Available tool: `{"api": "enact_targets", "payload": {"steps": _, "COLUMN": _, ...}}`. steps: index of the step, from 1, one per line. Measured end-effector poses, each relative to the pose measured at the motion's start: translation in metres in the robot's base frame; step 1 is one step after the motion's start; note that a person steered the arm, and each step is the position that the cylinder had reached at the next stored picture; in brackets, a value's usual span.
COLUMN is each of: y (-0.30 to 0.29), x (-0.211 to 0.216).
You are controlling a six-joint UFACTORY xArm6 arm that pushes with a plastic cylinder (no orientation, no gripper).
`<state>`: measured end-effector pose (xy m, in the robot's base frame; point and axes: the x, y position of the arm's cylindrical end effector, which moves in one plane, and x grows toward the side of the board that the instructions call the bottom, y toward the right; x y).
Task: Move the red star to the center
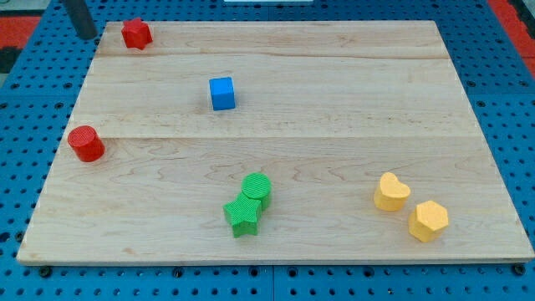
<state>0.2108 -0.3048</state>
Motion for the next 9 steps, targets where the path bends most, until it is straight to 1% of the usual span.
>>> {"api": "enact_targets", "payload": {"steps": 1, "y": 0.0, "x": -0.005}}
{"api": "enact_targets", "payload": {"steps": 2, "y": 0.046, "x": -0.01}}
{"api": "enact_targets", "payload": {"steps": 3, "y": 0.074, "x": 0.019}}
{"api": "enact_targets", "payload": {"steps": 4, "y": 0.095, "x": 0.032}}
{"api": "enact_targets", "payload": {"steps": 5, "y": 0.104, "x": 0.032}}
{"api": "enact_targets", "payload": {"steps": 6, "y": 0.144, "x": 0.064}}
{"api": "enact_targets", "payload": {"steps": 7, "y": 0.239, "x": 0.089}}
{"api": "enact_targets", "payload": {"steps": 8, "y": 0.239, "x": 0.058}}
{"api": "enact_targets", "payload": {"steps": 9, "y": 0.268, "x": 0.062}}
